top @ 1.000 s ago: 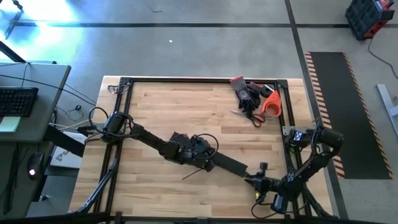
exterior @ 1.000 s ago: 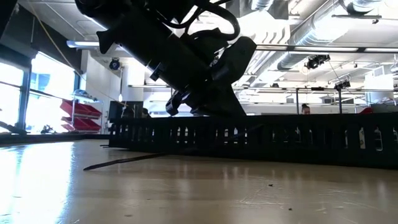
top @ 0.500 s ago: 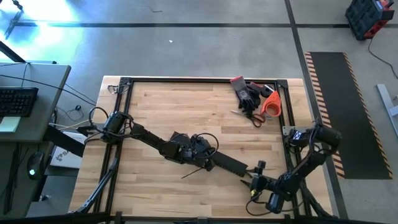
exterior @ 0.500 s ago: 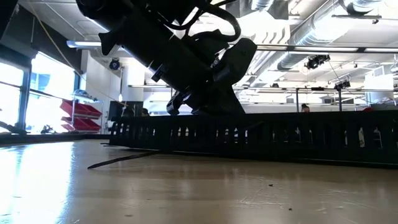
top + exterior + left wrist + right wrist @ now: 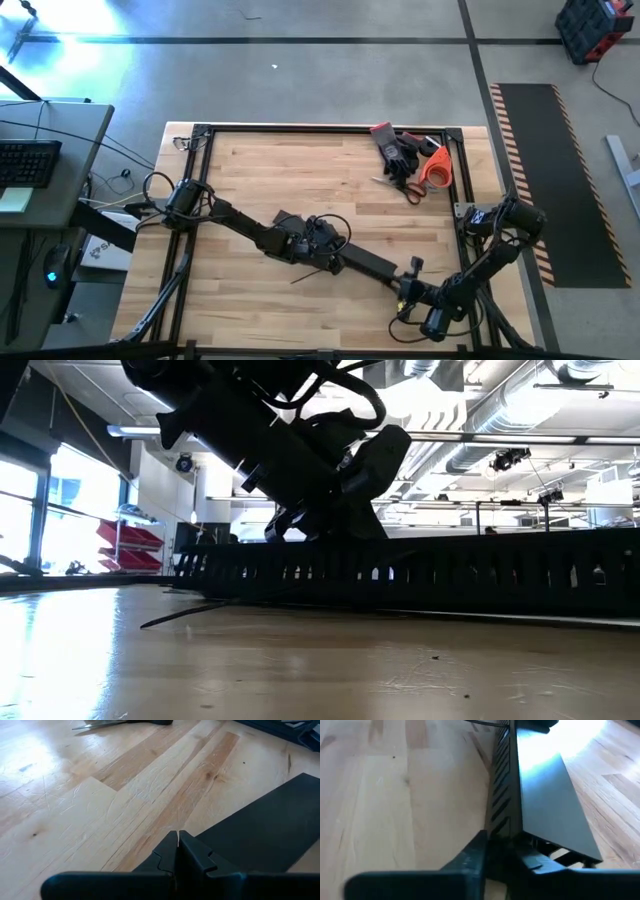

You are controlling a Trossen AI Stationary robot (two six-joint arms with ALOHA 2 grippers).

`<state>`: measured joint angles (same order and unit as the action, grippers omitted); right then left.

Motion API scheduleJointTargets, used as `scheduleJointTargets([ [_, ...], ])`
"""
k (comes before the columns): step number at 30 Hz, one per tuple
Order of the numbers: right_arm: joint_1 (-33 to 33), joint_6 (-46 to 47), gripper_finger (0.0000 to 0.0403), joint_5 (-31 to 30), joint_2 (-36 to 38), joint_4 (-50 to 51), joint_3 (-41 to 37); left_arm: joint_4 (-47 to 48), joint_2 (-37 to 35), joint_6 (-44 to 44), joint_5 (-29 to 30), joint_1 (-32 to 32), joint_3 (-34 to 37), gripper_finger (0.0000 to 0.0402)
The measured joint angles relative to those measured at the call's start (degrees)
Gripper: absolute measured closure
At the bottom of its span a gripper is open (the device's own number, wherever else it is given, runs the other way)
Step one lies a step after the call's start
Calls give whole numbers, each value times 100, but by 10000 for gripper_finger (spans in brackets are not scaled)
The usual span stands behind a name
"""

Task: Ziptie cables
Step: Close the black cable duct

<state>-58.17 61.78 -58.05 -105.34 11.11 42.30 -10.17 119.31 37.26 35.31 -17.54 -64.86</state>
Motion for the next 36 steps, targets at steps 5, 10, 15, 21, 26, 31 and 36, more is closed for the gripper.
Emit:
scheduleJointTargets([
  [5, 0, 15, 396, -21, 0, 9, 0, 33, 0, 11, 55, -24, 0, 401],
  [10, 5, -8, 401, 72, -13, 22, 0, 108, 0, 45, 260, -103, -2, 401],
  [15, 27, -35, 401, 164, -109, 31, 0, 175, 0, 109, 400, -171, -2, 401],
  [21, 37, -294, 346, 483, -111, 121, 7, -3, -18, -161, 513, -246, 15, 401],
  [26, 33, 73, 257, 615, -88, 471, 12, 119, -268, -524, 622, -385, -49, 401],
  [31, 19, 238, 196, 765, 77, 667, 11, 316, -855, -897, 663, -516, -229, 401],
  [36, -72, 243, 193, 775, 261, 683, 11, 1701, -1570, -625, 822, -719, -259, 401],
])
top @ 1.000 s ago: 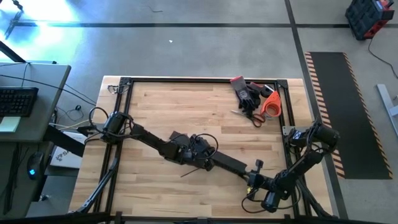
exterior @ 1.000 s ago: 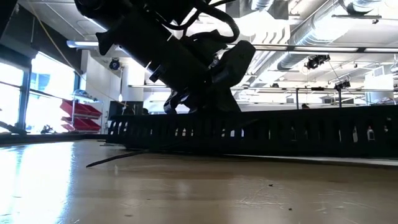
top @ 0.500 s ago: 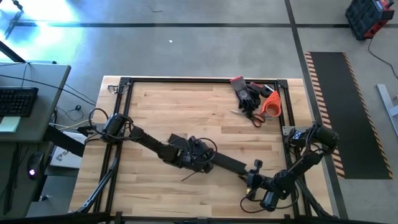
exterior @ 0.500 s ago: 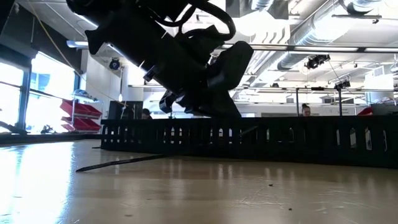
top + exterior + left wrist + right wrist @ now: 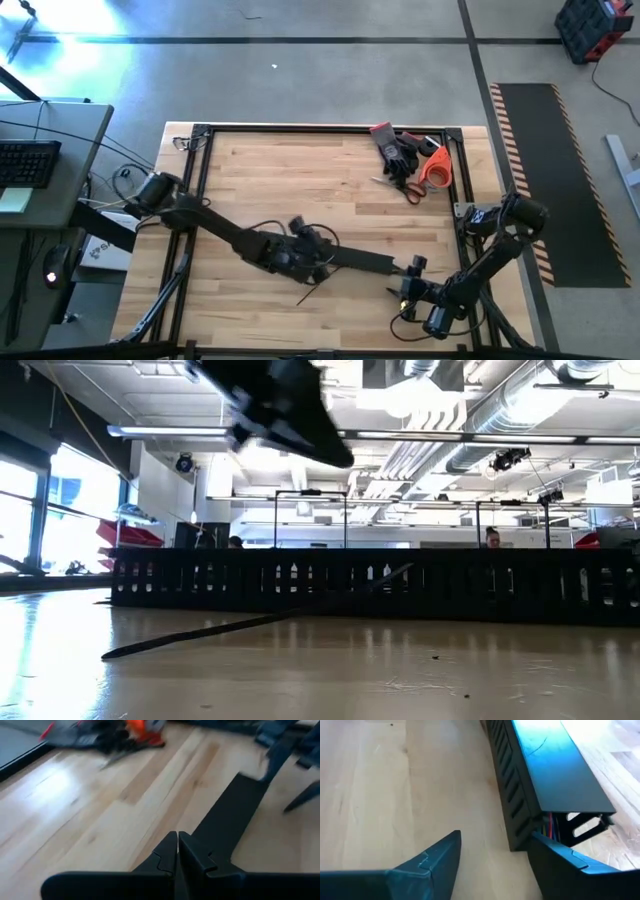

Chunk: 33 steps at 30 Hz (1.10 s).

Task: Ziptie cables
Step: Close the black cable duct

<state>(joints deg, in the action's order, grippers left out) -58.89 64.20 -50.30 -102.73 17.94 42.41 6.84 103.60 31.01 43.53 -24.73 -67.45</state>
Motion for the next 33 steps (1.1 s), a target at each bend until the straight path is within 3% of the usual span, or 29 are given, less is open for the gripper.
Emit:
scheduleJointTargets([
  [4, -139, 300, 218, -2, 8, 138, 0, 2372, -607, 1562, 64, -315, -31, 401],
  [9, -292, 1004, 278, -88, 8, 698, -3, 5570, -968, 3935, -545, -761, -9, 401],
  [13, -326, 1581, 342, -116, 8, 1108, -4, 6631, -1035, 5050, -1310, -1037, 251, 402],
  [16, -329, 1866, 389, -122, 6, 1185, -4, 6424, -1044, 5435, -1600, -1237, 628, 401],
  [18, -308, 1936, 396, -150, 6, 1188, -4, 6165, -1005, 5633, -1618, -1342, 929, 401],
  [26, -195, 1937, 401, -46, 6, 1175, -4, 5163, -1015, 6317, -693, -1451, 1840, 401],
  [30, -115, 1890, 402, -26, 3, 1107, -4, 3803, -1013, 5889, 11, -1339, 2246, 401],
  [33, -33, 1660, 402, -10, 3, 980, -7, 2444, -1013, 4970, 411, -1225, 2430, 401],
])
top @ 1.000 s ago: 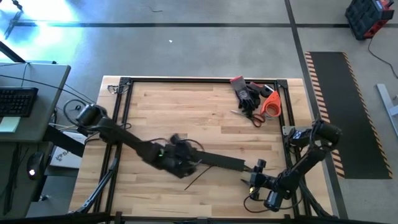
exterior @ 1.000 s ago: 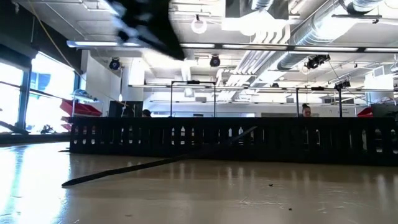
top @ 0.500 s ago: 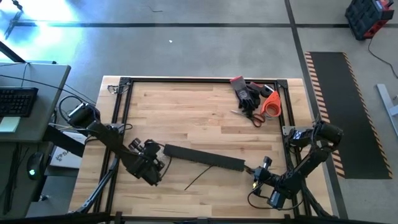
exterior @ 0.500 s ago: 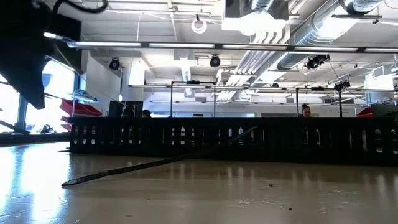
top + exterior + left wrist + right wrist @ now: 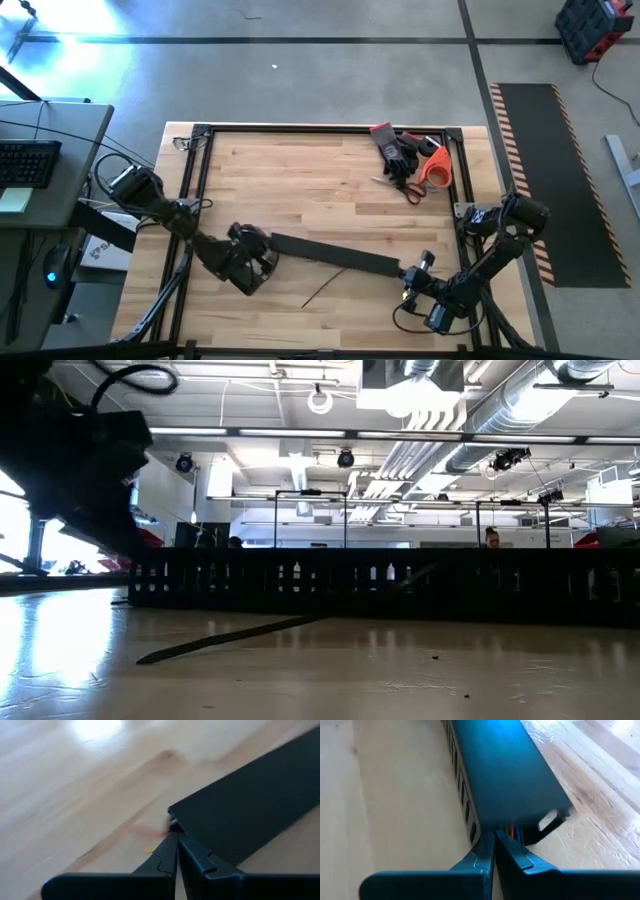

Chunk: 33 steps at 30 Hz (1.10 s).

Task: Ziptie cables
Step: Close the black cable duct

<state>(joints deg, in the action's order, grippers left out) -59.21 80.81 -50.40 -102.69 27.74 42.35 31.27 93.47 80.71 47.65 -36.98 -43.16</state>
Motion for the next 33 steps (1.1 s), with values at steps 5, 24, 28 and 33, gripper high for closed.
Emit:
scheduleJointTargets([
  [5, 94, -306, 403, 232, -4, -96, -2, -727, 0, -918, -102, 160, 6, 401],
  [24, -330, 2342, 403, 614, 529, 2164, 1, 513, 16, 757, -461, -447, 147, 401],
  [28, -69, 2315, 403, 525, 529, 1984, 0, -659, 155, 507, -258, -383, 518, 401],
  [33, 348, 1373, 403, 379, 529, 1226, 0, -1836, 508, -58, -39, -146, 683, 401],
])
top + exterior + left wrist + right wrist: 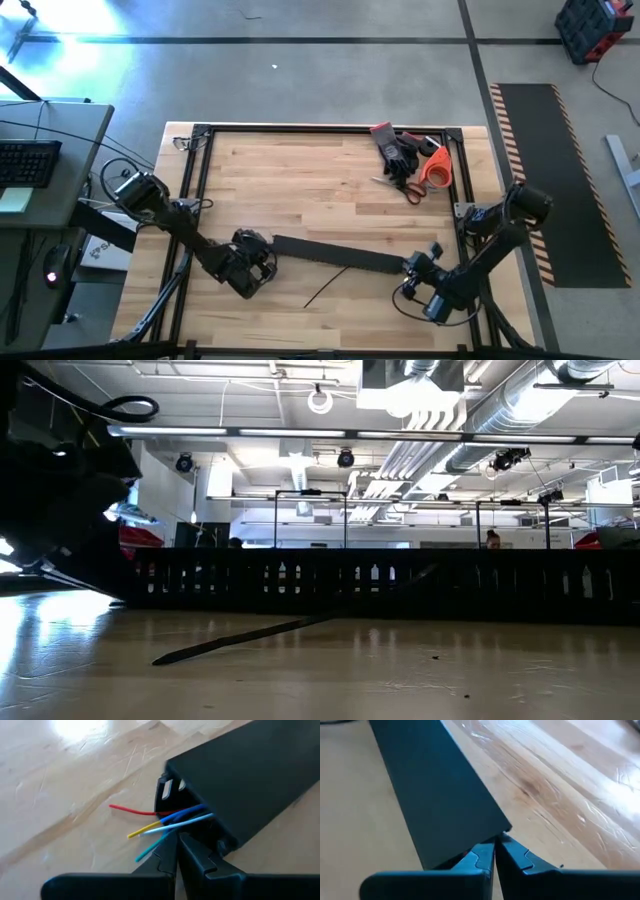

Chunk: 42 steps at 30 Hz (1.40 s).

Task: Ziptie cables
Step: Close the black cable duct

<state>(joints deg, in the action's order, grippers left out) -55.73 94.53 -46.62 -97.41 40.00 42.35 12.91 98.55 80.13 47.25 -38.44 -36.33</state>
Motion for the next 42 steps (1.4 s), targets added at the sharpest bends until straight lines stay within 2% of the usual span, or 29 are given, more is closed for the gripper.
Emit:
scheduleJointTargets([
  [4, 143, -185, 403, 245, 2, 47, 0, 72, 104, -221, -65, 116, -144, 401],
  [10, -19, 294, 403, 462, 149, 566, 3, 895, -163, 12, -366, 46, -213, 401],
  [19, -490, 975, 403, 365, 518, 1258, 4, 1755, -706, 454, -306, -210, -206, 401],
  [22, -645, 680, 403, -184, 662, 1043, 4, 1547, -952, 138, -60, -370, -240, 401],
  [25, -728, 50, 403, -742, 774, 416, 4, 1115, -1076, -198, 267, -454, -312, 401],
  [29, -606, -944, 403, -1137, 824, -506, 1, 15, -1054, -1001, 627, -387, -340, 401],
  [33, -177, -1741, 403, -927, 813, -1048, -2, -1265, -955, -2068, 724, -174, -340, 401],
  [36, 245, -2323, 403, -653, 761, -1360, -4, -1995, -788, -2736, 485, 67, -340, 401],
  [40, 817, -2953, 403, -22, 750, -1557, -7, -2134, -456, -2771, -371, 439, -342, 401],
  [42, 1090, -3178, 403, 273, 750, -1552, -7, -1991, -232, -2595, -563, 562, -335, 401],
])
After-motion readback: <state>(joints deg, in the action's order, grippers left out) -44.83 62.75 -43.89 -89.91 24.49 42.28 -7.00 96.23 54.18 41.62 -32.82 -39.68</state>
